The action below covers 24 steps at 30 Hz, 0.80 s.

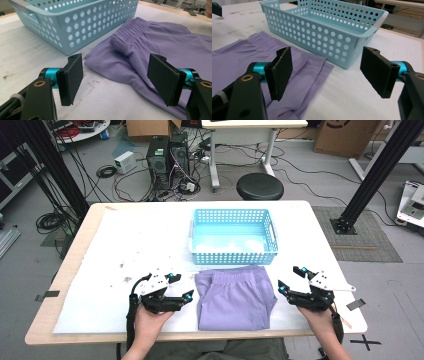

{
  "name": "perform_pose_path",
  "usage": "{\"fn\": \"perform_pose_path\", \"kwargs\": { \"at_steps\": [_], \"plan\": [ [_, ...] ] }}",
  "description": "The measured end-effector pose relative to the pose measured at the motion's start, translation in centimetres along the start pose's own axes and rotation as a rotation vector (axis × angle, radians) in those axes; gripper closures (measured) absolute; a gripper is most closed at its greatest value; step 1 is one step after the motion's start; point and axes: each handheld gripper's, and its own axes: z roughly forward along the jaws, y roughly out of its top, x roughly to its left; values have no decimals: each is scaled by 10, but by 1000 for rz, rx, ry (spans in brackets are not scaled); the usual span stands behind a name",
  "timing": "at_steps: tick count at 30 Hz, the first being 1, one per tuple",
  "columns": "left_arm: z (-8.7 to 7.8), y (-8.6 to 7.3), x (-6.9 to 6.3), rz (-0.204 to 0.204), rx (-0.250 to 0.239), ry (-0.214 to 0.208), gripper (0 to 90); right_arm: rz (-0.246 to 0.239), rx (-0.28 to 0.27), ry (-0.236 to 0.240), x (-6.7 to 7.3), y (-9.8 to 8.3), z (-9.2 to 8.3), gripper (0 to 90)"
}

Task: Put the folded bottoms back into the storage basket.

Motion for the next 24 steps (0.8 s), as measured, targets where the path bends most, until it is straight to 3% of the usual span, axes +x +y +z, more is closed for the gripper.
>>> {"fn": "perform_pose_path", "kwargs": {
  "at_steps": [3, 7, 16, 24],
  "plan": [
    [4, 0, -6, -29, 12, -26, 292, 5, 10, -3, 4, 0, 0, 261],
    [11, 0, -18, -30, 41, -41, 316, 5, 24, 7, 7, -1, 1, 261],
    [25, -3, -31, -98, 137, -24, 355, 13, 98, 50, 20, -4, 9, 239],
    [29, -6, -32, -136, 185, -4, 354, 90, 188, 66, 34, -5, 15, 211]
  ]
}}
